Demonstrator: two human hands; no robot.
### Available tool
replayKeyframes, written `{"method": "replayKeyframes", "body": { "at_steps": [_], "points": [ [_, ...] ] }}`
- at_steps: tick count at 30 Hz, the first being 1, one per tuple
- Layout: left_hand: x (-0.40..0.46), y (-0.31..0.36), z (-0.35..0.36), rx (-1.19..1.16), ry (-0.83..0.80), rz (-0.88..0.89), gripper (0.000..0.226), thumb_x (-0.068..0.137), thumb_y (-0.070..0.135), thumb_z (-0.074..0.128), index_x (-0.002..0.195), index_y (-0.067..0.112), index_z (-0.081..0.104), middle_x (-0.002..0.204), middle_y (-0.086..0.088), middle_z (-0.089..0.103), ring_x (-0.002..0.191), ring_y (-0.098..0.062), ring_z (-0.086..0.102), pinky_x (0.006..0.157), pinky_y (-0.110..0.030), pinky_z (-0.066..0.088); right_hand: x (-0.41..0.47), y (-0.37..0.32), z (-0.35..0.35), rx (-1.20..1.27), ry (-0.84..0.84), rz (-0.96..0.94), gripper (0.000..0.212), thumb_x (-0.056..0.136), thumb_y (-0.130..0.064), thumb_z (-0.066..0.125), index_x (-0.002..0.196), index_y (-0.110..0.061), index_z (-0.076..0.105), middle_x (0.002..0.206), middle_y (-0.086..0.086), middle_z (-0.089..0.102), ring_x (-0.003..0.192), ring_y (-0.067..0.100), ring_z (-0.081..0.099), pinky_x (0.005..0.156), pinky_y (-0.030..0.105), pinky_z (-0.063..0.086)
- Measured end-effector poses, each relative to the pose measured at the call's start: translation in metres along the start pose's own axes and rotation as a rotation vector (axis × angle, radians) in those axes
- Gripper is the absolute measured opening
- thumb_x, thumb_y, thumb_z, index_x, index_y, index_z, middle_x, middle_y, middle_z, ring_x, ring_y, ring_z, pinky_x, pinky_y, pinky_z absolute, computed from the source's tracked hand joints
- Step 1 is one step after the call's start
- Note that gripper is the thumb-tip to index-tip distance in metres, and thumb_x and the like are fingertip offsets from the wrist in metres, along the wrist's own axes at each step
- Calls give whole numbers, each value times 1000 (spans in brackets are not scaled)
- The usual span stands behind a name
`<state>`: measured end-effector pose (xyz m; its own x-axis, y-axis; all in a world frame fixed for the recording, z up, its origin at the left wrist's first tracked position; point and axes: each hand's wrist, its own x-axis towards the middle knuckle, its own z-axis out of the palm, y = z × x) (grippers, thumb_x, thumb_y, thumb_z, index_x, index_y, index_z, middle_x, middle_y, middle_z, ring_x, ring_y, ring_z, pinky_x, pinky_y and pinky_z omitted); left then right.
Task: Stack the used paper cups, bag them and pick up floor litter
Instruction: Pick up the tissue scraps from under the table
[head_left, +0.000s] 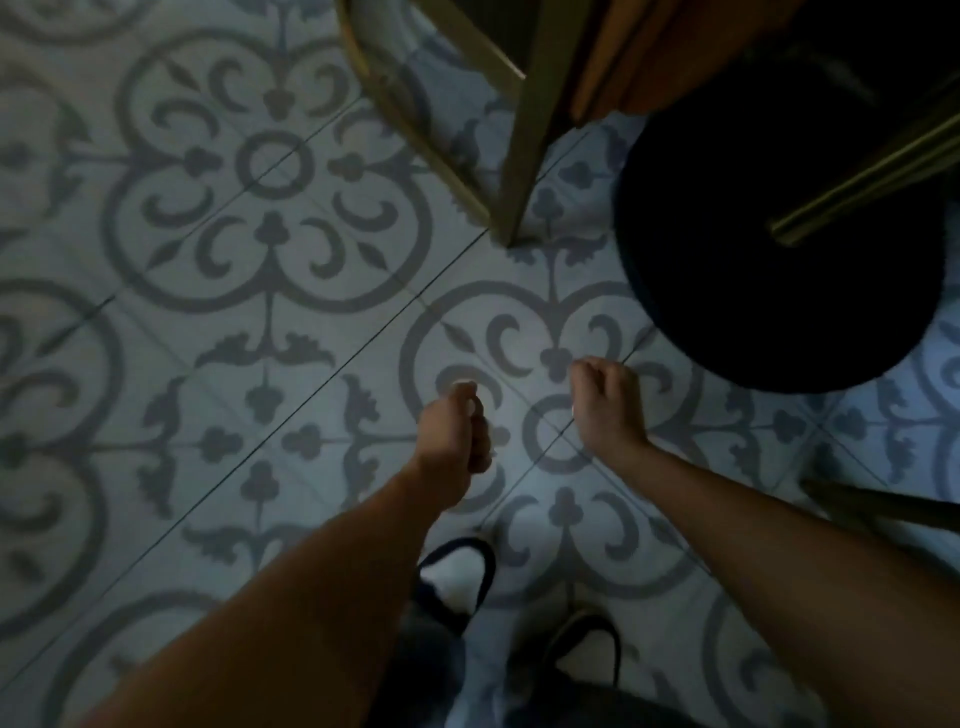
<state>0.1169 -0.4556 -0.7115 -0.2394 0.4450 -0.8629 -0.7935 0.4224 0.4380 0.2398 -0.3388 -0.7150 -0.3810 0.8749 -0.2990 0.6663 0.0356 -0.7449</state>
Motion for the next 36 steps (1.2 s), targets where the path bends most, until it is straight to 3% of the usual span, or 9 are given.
{"method": "replayKeyframes", "body": {
  "at_steps": [7, 14, 18, 20, 22, 27, 31, 33, 36],
  "points": [
    [-157, 27, -24, -242, 130, -76, 46, 96, 20, 39, 53, 25, 23, 41, 7, 21, 34, -9, 15, 33, -18, 15, -77, -123, -46, -65, -88, -5, 36, 79, -17, 40, 47, -22, 24, 45, -2, 26, 47, 13, 25, 48, 35, 25],
    [-278, 109, 7, -237, 121, -88, 46, 96, 22, 44, 53, 25, 30, 45, 5, 24, 38, -11, 18, 36, -24, 17, -130, -235, -132, -461, -224, -126, 38, 80, -44, 23, 49, -24, 26, 47, -4, 37, 46, 18, 39, 51, 30, 30],
    [-328, 147, 35, -141, 37, -63, 49, 99, 22, 42, 50, 24, 36, 47, 5, 27, 40, -11, 21, 37, -23, 20, -142, -282, -185, -568, -183, -149, 39, 90, -34, 38, 54, -23, 27, 45, -7, 34, 41, 13, 33, 43, 27, 20],
    [-344, 157, 51, -87, -14, -65, 47, 99, 24, 43, 52, 23, 39, 49, 4, 28, 42, -12, 21, 40, -24, 19, -147, -295, -207, -573, -149, -144, 32, 92, -30, 43, 62, -22, 34, 49, -6, 41, 45, 16, 41, 45, 28, 27],
    [-355, 162, 70, -28, -47, -68, 48, 99, 25, 43, 51, 23, 40, 49, 4, 29, 42, -12, 22, 40, -24, 20, -154, -303, -225, -554, -99, -128, 29, 92, -31, 41, 66, -21, 37, 53, -3, 47, 48, 17, 46, 48, 29, 32],
    [-379, 165, 117, 106, -110, -150, 43, 98, 32, 43, 57, 24, 35, 51, 4, 26, 43, -12, 21, 40, -25, 20, -183, -307, -269, -268, 62, 86, 43, 95, -30, 43, 55, -29, 27, 48, -9, 35, 43, 4, 33, 48, 25, 29],
    [-403, 164, 150, 206, -127, -225, 37, 97, 40, 47, 66, 20, 50, 56, 1, 41, 44, -12, 35, 44, -24, 27, -218, -303, -304, 14, 138, 347, 40, 95, -30, 47, 56, -25, 39, 50, -4, 40, 44, 12, 40, 47, 28, 36],
    [-409, 160, 169, 301, -121, -238, 36, 96, 41, 49, 70, 18, 55, 57, 0, 47, 46, -13, 39, 45, -25, 30, -236, -296, -324, 87, 203, 441, 36, 95, -28, 49, 59, -24, 45, 53, -4, 47, 48, 18, 50, 48, 23, 39],
    [-409, 143, 195, 418, -126, -286, 37, 96, 41, 49, 70, 16, 57, 59, -2, 48, 46, -15, 39, 48, -25, 30, -261, -273, -352, 179, 300, 551, 28, 95, -26, 48, 68, -21, 55, 63, -1, 57, 56, 11, 55, 50, 17, 41]
  ]
}}
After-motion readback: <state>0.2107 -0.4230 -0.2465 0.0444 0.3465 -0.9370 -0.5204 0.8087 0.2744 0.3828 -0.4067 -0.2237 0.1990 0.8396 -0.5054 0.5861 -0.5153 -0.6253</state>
